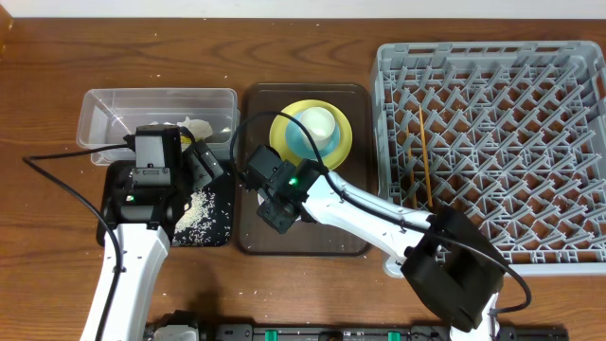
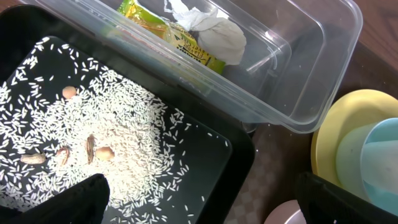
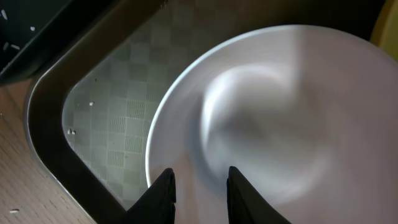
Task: Sort waste into correct bins and load items into the dishwasher rack
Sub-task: 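Move right gripper over white bowl on brown tray and lower, then close right gripper on white bowl rim, then lift white bowl with right gripper and carry to back of gray rack, then lower white bowl into gray rack slots and release right gripper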
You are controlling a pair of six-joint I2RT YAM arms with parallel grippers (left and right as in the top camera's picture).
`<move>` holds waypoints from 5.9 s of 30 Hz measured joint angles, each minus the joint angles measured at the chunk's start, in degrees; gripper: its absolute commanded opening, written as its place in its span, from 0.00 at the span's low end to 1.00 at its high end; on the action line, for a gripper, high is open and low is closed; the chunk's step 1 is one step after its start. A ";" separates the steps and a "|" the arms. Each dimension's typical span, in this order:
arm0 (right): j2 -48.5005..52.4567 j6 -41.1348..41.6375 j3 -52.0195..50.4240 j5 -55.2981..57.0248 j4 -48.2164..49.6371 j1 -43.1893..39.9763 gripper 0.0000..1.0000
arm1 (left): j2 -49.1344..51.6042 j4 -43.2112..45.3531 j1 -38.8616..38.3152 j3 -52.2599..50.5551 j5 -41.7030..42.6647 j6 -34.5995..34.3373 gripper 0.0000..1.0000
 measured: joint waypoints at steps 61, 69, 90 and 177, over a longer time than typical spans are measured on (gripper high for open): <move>2.49 -0.22 2.91 -1.64 -2.99 2.91 0.24 | 0.00 -0.28 0.00 0.00 -12.83 0.02 0.98; 2.49 -0.24 1.84 -1.64 -2.99 2.89 0.20 | 0.00 -0.28 0.00 0.00 -12.83 0.02 0.98; 2.47 -0.50 1.81 -1.18 -4.98 2.91 0.01 | 0.00 -0.28 0.00 0.00 -12.83 0.02 0.98; 10.88 -1.66 10.78 -85.18 19.04 -64.65 0.01 | 0.00 -0.22 0.00 0.00 -12.81 0.02 0.98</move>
